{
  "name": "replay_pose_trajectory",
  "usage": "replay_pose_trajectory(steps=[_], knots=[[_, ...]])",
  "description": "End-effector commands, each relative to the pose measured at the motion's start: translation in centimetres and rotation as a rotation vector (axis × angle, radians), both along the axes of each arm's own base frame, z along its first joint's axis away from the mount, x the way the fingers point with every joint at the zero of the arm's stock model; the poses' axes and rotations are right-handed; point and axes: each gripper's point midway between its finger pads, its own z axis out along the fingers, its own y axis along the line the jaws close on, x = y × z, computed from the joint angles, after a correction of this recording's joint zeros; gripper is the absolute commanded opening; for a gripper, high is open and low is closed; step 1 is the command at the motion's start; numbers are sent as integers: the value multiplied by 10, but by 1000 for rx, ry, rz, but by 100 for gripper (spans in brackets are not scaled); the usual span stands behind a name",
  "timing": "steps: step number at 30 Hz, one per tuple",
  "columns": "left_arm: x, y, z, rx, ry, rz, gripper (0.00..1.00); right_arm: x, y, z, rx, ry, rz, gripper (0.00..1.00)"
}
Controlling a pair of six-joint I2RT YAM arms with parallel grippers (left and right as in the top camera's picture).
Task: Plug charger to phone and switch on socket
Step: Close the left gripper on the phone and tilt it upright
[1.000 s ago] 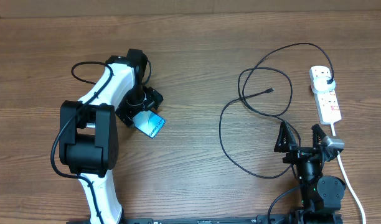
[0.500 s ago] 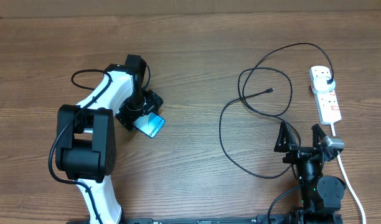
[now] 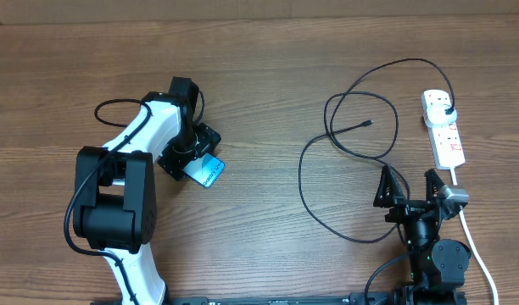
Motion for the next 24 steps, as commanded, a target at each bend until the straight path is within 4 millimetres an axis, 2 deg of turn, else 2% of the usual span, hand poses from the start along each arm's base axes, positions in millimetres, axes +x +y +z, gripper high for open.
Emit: replay_pose_trajectory(steps=[1, 6, 13, 24], knots=[[-33, -2, -41, -19, 128, -50, 92, 0, 0, -3, -8, 1, -4, 100], [-32, -2, -42, -33, 115, -165, 82, 0, 0, -3, -8, 1, -4, 100], [-26, -20, -40, -158, 53, -418, 81, 0, 0, -3, -8, 1, -4, 100], [-29, -44, -40, -188, 27, -569, 82, 0, 0, -3, -8, 1, -4, 100]])
